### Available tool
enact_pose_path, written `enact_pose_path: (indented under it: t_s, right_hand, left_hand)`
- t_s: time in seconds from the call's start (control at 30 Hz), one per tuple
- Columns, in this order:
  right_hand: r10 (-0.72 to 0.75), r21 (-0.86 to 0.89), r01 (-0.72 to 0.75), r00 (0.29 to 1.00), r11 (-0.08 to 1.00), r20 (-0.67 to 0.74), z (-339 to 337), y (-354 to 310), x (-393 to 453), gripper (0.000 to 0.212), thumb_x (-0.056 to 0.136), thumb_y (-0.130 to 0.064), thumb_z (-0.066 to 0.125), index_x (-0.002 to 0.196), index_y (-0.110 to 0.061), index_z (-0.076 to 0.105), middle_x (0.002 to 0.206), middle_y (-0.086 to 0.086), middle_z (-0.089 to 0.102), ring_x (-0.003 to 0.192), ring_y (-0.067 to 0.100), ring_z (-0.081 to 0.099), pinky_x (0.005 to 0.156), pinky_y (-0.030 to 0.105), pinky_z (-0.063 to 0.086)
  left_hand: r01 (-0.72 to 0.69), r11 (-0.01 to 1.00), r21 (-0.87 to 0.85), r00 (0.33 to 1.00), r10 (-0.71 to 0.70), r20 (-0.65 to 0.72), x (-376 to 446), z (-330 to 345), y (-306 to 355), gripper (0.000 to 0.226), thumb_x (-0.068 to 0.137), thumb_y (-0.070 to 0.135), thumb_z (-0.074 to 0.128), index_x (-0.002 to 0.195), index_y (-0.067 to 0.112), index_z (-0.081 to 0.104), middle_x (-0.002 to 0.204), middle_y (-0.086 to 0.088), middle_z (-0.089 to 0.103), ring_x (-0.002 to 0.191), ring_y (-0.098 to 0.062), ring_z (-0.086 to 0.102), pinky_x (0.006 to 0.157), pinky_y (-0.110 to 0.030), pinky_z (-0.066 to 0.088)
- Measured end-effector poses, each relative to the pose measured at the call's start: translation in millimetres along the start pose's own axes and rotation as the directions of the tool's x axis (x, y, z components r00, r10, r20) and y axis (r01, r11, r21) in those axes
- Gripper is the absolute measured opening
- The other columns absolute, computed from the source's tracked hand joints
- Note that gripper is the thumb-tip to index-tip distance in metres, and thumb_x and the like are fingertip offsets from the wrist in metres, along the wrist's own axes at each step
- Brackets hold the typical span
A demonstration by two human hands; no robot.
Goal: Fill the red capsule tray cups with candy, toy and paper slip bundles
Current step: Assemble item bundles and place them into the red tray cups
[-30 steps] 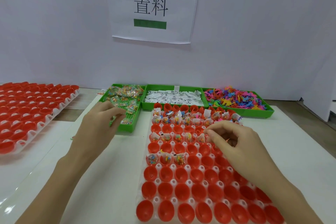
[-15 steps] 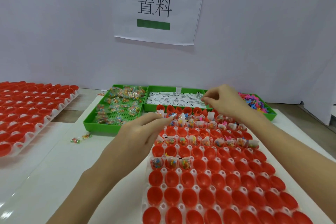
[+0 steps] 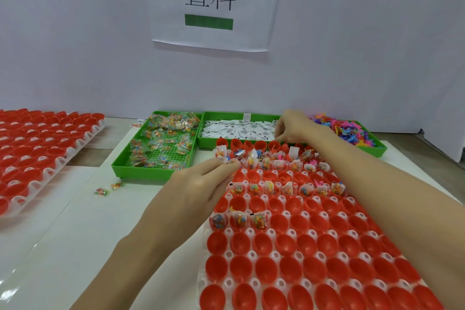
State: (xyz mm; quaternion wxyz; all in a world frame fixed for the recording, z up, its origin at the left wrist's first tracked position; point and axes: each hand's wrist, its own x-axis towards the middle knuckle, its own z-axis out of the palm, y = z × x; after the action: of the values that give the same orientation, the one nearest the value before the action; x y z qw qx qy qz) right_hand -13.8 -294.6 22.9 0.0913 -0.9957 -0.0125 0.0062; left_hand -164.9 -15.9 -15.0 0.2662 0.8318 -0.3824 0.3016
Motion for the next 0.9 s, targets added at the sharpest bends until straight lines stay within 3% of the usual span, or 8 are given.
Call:
enact_pose_path:
  t_s: [0.1, 0.2, 0.3, 0.47, 0.53, 0.63, 0.73, 0.9]
  right_hand:
    - [0.004, 0.027, -0.004, 1.000, 1.000, 0.008, -1, 2, 0, 0.014, 0.089, -0.013, 0.077, 0.099, -0.004, 0.079, 0.106, 0.010, 0.076, 0.093, 0.020, 0.066, 0.088, 0.033, 0.054]
    - [-0.008, 0.041, 0.009, 1.000, 0.999, -0.019, -1, 5, 0, 0.013, 0.091, -0.013, 0.074, 0.100, -0.004, 0.079, 0.106, 0.010, 0.076, 0.086, 0.016, 0.061, 0.085, 0.033, 0.053]
    - [-0.008, 0.104, 0.016, 0.997, 0.994, -0.078, -1, 10, -1, 0.014, 0.093, -0.009, 0.070, 0.102, -0.002, 0.079, 0.112, 0.010, 0.075, 0.087, 0.014, 0.061, 0.080, 0.029, 0.049]
    - [-0.003, 0.180, 0.029, 0.990, 0.983, -0.138, 4, 17, -9, 0.014, 0.096, -0.010, 0.067, 0.105, -0.002, 0.077, 0.103, 0.012, 0.076, 0.067, 0.002, 0.059, 0.060, 0.017, 0.042]
    - [-0.001, 0.189, 0.036, 0.983, 0.981, -0.183, 5, 19, -14, 0.016, 0.097, -0.010, 0.066, 0.107, -0.003, 0.075, 0.104, 0.012, 0.075, 0.072, 0.007, 0.060, 0.068, 0.020, 0.045]
    - [0.005, 0.234, 0.067, 0.956, 0.970, -0.293, 3, 18, -24, 0.016, 0.097, -0.012, 0.066, 0.107, -0.005, 0.076, 0.103, 0.010, 0.075, 0.085, 0.014, 0.063, 0.080, 0.026, 0.048]
    - [-0.012, 0.310, 0.135, 0.929, 0.941, -0.370, -3, 13, -45, 0.012, 0.096, -0.017, 0.067, 0.101, -0.011, 0.077, 0.091, -0.001, 0.074, 0.077, 0.003, 0.063, 0.071, 0.015, 0.046]
    - [-0.103, 0.427, 0.265, 0.925, 0.864, -0.366, -8, -9, -103, 0.007, 0.093, -0.022, 0.072, 0.094, -0.020, 0.078, 0.082, -0.011, 0.074, 0.075, 0.001, 0.068, 0.071, 0.012, 0.053]
  left_hand:
    - [0.016, 1.000, -0.017, 1.000, -0.017, -0.025, 2, -2, 2, 0.023, 0.096, 0.015, 0.069, 0.117, 0.016, 0.076, 0.101, 0.009, 0.073, 0.078, -0.005, 0.067, 0.072, -0.020, 0.056]
    - [0.125, 0.983, -0.138, 0.989, -0.133, -0.056, 5, -5, 4, 0.020, 0.087, 0.008, 0.079, 0.105, 0.018, 0.077, 0.095, 0.012, 0.074, 0.074, -0.002, 0.068, 0.072, -0.023, 0.058]
    - [0.263, 0.917, -0.299, 0.956, -0.290, -0.048, 6, -8, 8, 0.024, 0.082, 0.005, 0.082, 0.096, 0.023, 0.074, 0.088, 0.016, 0.074, 0.077, -0.008, 0.070, 0.069, -0.017, 0.056]
    - [0.381, 0.815, -0.437, 0.908, -0.419, 0.010, 8, -8, 13, 0.023, 0.079, 0.006, 0.085, 0.088, 0.022, 0.071, 0.084, 0.011, 0.075, 0.079, -0.015, 0.070, 0.067, -0.026, 0.056]
    - [0.422, 0.760, -0.495, 0.884, -0.466, 0.038, 9, -8, 13, 0.022, 0.078, 0.006, 0.086, 0.088, 0.019, 0.071, 0.083, 0.008, 0.076, 0.078, -0.014, 0.072, 0.069, -0.022, 0.057]
    - [0.496, 0.597, -0.631, 0.823, -0.554, 0.124, 9, -9, 14, 0.023, 0.077, 0.006, 0.087, 0.092, 0.014, 0.073, 0.085, 0.001, 0.078, 0.082, -0.013, 0.076, 0.074, -0.019, 0.059]
    - [0.509, 0.484, -0.712, 0.801, -0.569, 0.186, 10, -10, 17, 0.021, 0.077, 0.004, 0.086, 0.094, 0.012, 0.076, 0.088, -0.001, 0.079, 0.086, -0.015, 0.077, 0.075, -0.016, 0.058]
    - [0.522, 0.482, -0.704, 0.815, -0.525, 0.246, 11, -10, 18, 0.021, 0.076, 0.010, 0.087, 0.093, 0.021, 0.080, 0.090, -0.002, 0.080, 0.087, -0.018, 0.077, 0.081, -0.023, 0.060]
